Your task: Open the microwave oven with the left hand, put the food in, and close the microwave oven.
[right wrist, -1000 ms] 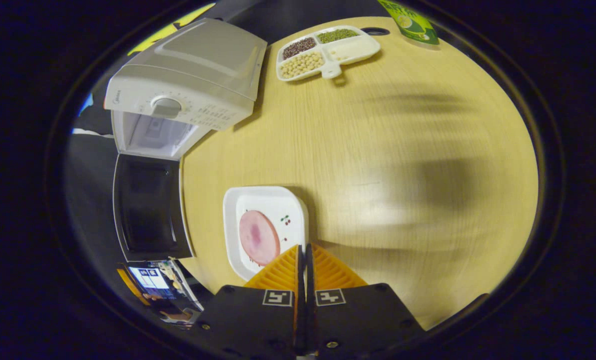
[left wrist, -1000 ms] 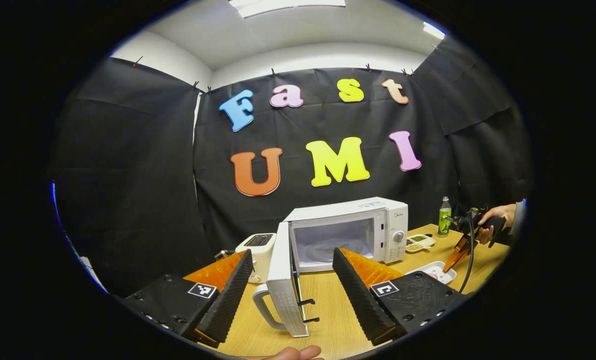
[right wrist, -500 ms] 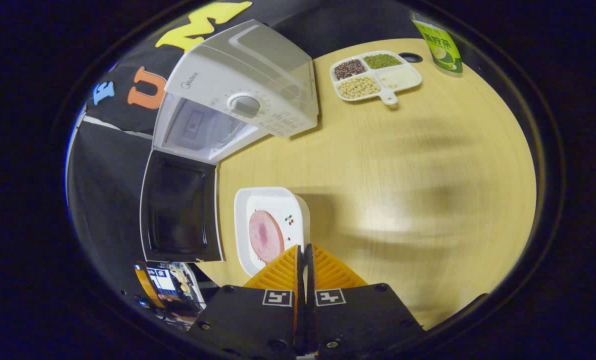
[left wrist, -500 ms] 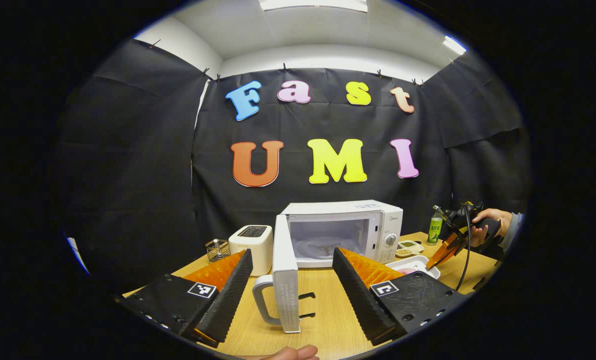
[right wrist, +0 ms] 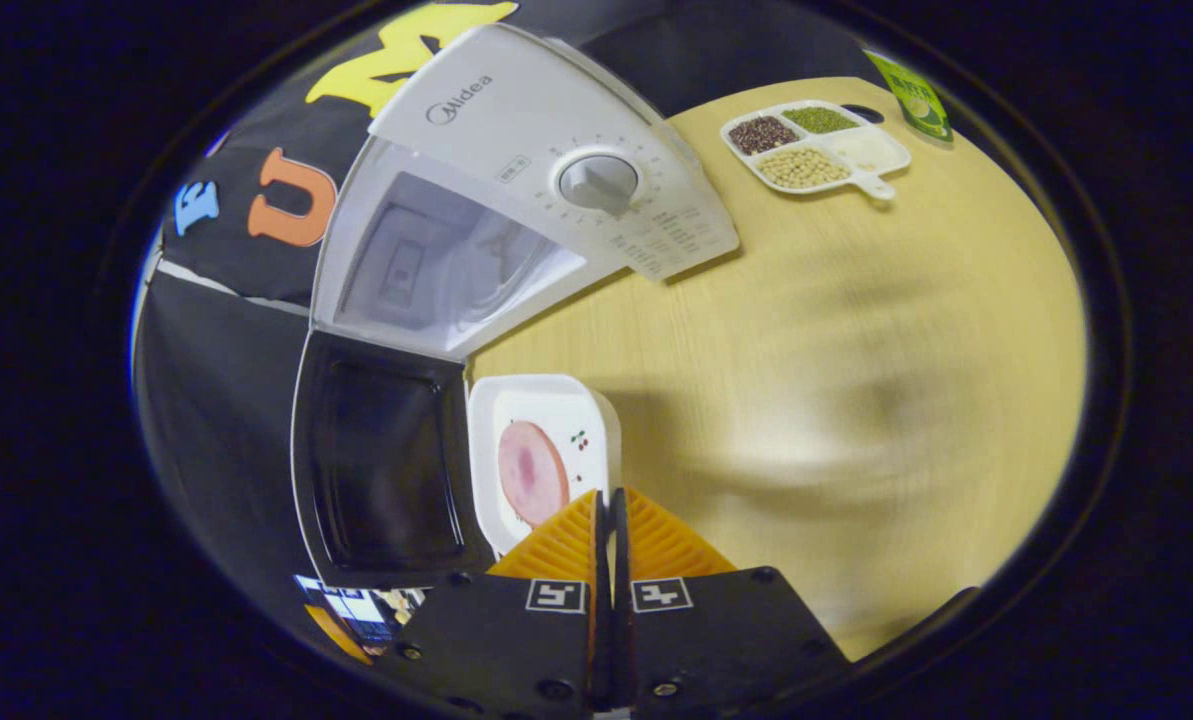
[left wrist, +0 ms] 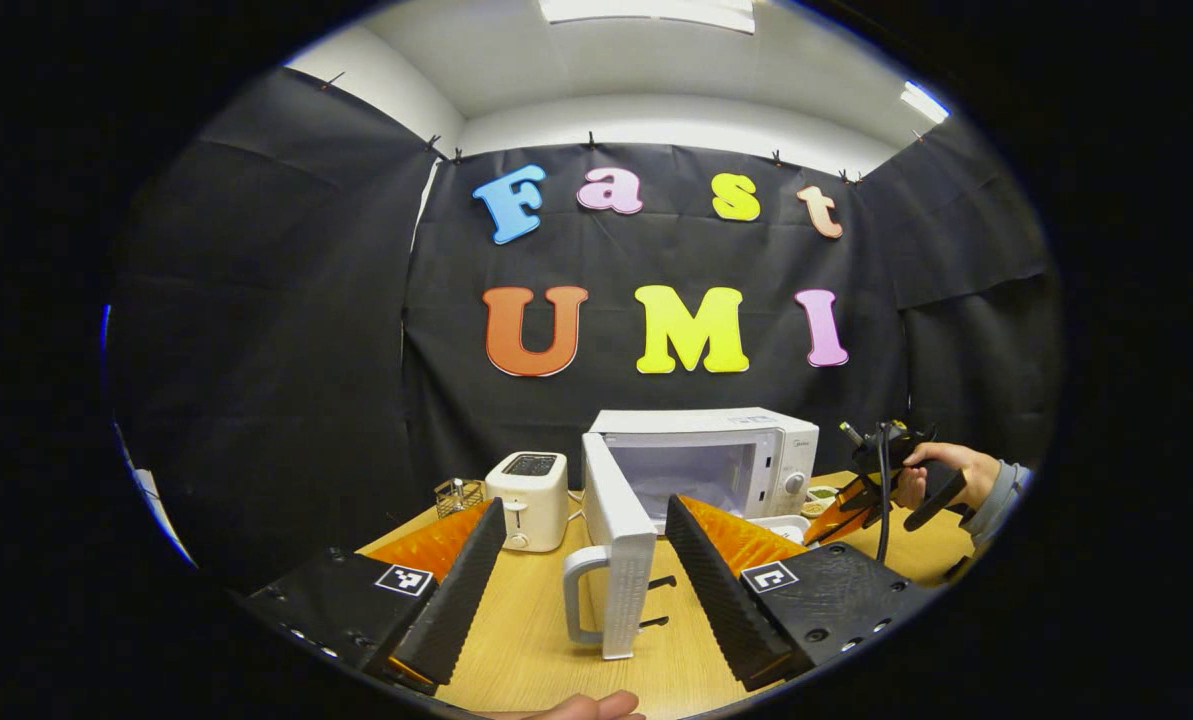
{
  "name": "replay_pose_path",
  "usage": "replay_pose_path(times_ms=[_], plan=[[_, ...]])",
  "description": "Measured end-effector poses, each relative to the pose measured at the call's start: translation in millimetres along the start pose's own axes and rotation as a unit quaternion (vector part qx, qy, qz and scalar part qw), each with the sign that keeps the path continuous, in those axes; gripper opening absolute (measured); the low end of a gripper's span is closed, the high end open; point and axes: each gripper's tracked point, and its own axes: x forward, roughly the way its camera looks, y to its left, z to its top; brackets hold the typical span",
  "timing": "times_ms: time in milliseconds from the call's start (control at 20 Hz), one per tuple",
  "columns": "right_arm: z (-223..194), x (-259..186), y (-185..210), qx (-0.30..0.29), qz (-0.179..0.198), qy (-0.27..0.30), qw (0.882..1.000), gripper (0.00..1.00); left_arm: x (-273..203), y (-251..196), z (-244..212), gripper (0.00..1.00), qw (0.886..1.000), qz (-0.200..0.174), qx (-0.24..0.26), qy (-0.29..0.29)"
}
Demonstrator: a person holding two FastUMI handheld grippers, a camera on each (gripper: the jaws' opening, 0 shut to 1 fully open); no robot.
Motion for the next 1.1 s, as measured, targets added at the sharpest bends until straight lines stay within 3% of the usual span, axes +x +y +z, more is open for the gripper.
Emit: replay_pose_path(times_ms=[150, 300, 450, 600, 800, 1000, 1050, 1100], plan=[[-2.1, 25.2, 20.8, 0.029, 0.012, -0.016, 0.999, 0.04, -5.6, 11.0, -4.9, 0.96, 1.0, 0.007, 0.001, 0.005], [-6.3, 46.9, 54.0, 0.06, 0.052, -0.035, 0.996, 0.04, -9.0, 18.3, -6.7, 0.96, 1.0, 0.008, -0.001, 0.006], [0.1, 65.7, 90.8, 0.1, 0.1, -0.083, 0.986, 0.04, -11.3, 25.2, -9.1, 0.96, 1.0, 0.014, 0.001, 0.012], [16.0, 83.6, 116.4, 0.123, 0.122, -0.124, 0.977, 0.04, -17.3, 22.6, -7.0, 0.97, 1.0, 0.009, 0.001, 0.009], [56.6, 100.3, 136.3, 0.168, 0.154, -0.221, 0.948, 0.04, -18.0, 24.0, -10.1, 0.97, 1.0, 0.016, 0.004, 0.011], [95.8, 115.3, 134.0, 0.23, 0.153, -0.3, 0.913, 0.04, -19.0, 19.0, -1.6, 0.97, 1.0, 0.011, 0.007, 0.0], [104.7, 119.9, 134.2, 0.25, 0.154, -0.313, 0.903, 0.0, -16.9, 18.7, -2.6, 0.97, 1.0, 0.013, 0.007, 0.002], [112.8, 124.9, 135.4, 0.268, 0.156, -0.324, 0.894, 0.04, -17.0, 18.0, -3.2, 0.97, 1.0, 0.015, 0.007, 0.005]])
